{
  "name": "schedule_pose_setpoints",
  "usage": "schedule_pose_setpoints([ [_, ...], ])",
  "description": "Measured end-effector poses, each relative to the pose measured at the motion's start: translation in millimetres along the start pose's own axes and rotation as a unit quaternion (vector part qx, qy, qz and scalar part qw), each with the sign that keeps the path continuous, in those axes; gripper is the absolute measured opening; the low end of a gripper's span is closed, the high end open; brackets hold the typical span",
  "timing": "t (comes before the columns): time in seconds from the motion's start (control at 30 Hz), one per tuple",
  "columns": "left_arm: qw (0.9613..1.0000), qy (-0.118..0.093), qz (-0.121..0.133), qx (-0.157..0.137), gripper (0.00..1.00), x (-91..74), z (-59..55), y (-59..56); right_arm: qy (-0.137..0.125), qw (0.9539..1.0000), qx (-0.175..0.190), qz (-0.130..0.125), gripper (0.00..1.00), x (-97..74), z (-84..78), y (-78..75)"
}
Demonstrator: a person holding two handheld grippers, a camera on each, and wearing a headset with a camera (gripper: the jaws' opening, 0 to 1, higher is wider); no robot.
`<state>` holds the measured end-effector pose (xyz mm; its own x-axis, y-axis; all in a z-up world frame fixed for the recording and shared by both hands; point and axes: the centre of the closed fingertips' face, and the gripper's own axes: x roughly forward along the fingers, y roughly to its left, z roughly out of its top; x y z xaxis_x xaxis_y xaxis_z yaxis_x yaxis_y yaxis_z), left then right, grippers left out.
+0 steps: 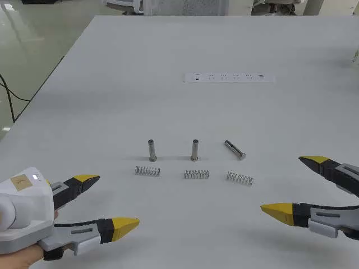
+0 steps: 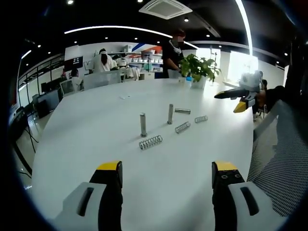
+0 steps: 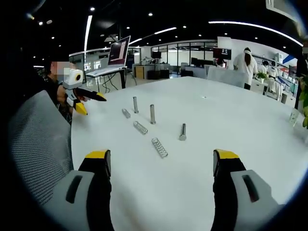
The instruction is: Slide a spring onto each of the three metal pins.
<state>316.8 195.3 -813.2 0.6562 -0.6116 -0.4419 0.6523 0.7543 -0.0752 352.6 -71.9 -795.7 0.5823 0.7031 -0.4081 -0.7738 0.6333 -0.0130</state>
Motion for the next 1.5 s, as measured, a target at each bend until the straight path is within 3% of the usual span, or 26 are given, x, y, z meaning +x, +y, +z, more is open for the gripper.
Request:
schedule_pose_setpoints([
  [1.5, 1.0000, 0.004, -0.006, 0.003, 0.74, 2.6, 1.2, -1.9, 0.009, 1.0000, -0.002, 0.001, 0.87, -1.0, -2.5, -0.7],
])
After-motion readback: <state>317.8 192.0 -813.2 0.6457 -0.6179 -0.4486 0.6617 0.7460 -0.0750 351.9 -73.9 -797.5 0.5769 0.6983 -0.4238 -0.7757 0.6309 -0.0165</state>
